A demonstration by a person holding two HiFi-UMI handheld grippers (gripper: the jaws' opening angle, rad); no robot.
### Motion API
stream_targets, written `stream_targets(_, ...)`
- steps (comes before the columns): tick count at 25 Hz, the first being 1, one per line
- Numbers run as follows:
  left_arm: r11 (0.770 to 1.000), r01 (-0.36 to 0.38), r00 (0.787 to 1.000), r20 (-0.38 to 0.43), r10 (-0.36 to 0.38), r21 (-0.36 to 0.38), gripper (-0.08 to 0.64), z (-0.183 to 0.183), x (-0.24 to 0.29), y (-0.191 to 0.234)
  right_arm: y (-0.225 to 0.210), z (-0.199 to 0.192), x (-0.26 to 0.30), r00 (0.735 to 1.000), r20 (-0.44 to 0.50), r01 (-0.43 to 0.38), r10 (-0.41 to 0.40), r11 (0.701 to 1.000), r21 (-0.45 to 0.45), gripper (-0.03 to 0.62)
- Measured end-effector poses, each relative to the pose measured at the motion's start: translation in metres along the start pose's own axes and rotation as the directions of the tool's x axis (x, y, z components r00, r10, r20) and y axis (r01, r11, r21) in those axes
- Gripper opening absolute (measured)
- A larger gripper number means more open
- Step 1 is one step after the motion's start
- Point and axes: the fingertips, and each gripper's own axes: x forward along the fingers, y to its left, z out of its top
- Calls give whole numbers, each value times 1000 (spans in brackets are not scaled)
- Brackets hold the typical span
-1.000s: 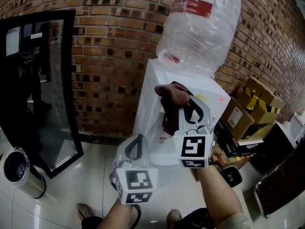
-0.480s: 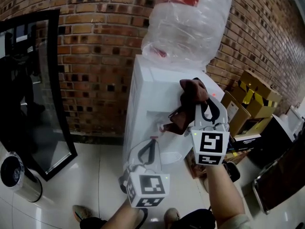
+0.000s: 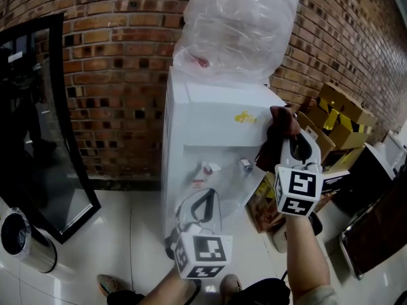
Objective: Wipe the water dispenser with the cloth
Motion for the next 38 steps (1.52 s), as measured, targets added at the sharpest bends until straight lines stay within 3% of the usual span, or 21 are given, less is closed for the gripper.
stream_targets(7, 1000, 29, 999, -29, -28, 11, 0, -10, 13, -19, -23, -38, 4, 998, -60, 17, -15, 999, 37, 64)
stream_targets(20, 1000, 2, 999, -33, -2, 10, 0, -10, 3, -5, -20, -35, 1, 998, -56, -1, 7, 995, 103, 64)
stream_targets(27, 995, -101, 995, -7, 101, 5, 0, -1, -35, 48, 54, 30, -26, 987, 72, -148, 141, 982, 118, 64)
stream_targets(33, 976, -218, 976, -8, 217, -10, 0, -3, -74, 101, 143, 79, -53, 944, 158, -301, 289, 951, 62, 64)
stream_targets(38, 950, -307, 951, 14, 309, -63, 0, 3, -103, 136, 216, 92, -68, 899, 144, -416, 415, 909, -24, 64)
